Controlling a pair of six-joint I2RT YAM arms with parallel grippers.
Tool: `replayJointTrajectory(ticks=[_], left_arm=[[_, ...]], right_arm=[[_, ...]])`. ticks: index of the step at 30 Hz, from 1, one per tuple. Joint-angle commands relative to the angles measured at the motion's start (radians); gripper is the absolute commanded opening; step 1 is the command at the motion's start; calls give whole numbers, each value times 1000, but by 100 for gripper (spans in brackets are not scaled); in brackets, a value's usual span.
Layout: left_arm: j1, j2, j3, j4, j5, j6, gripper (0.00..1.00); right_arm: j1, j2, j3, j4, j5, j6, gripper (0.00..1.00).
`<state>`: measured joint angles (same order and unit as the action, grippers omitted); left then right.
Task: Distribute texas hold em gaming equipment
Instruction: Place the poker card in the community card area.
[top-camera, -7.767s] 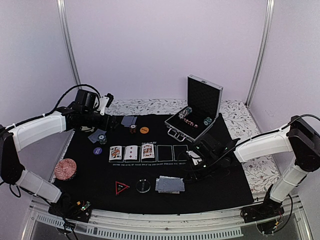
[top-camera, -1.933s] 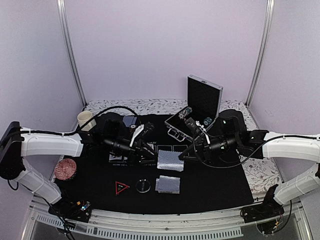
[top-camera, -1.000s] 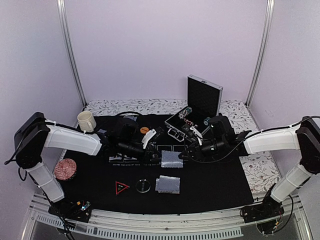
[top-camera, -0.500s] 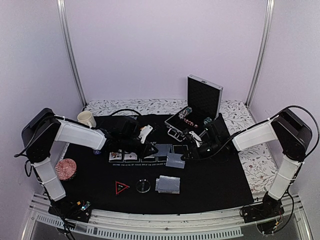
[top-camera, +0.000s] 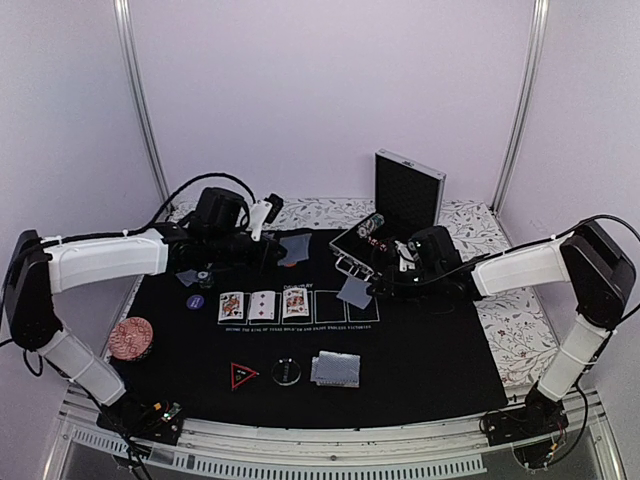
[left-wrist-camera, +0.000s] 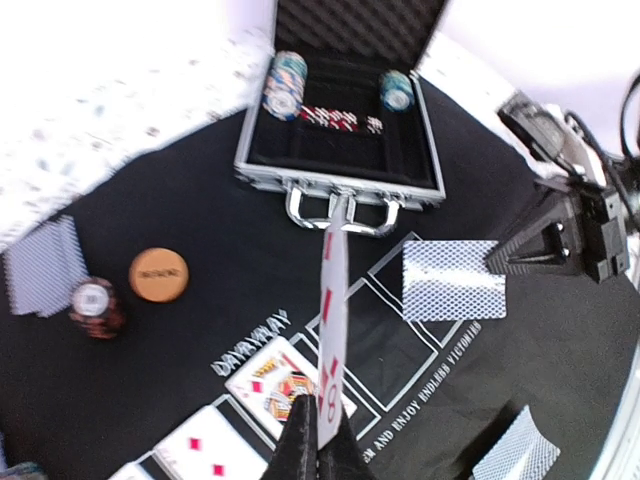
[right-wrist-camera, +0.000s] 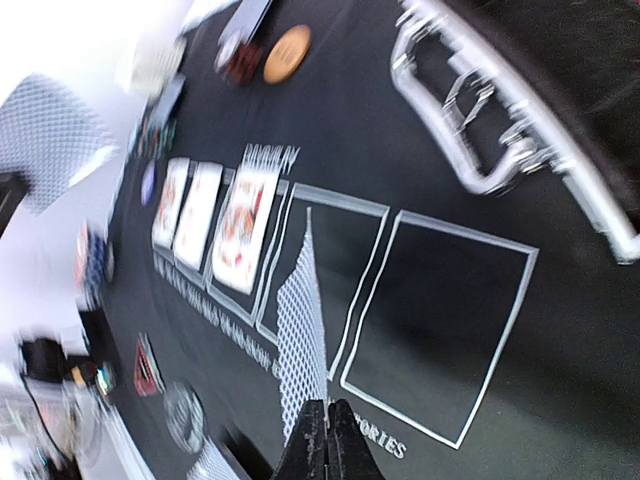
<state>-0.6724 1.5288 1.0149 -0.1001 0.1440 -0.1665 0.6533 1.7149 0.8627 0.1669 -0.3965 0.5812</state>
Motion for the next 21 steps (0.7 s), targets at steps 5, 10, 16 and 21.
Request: replayJointTrajectory(ticks=[5,10,16,21], left_arm=[[33,-126,121,-134,-219,6,0],[45,-147,94,-72,-270,-45,0],[68,-221,-13,23,-281,-40,0],[74,-244,-22,20,-331,2,0]], right_arm=[[73,-43,-3,170,312,517,2],[119,-12,10,214,421,750,2],[168,56,81,125,541,873,2],[193,165,109,120,481,1014,2]])
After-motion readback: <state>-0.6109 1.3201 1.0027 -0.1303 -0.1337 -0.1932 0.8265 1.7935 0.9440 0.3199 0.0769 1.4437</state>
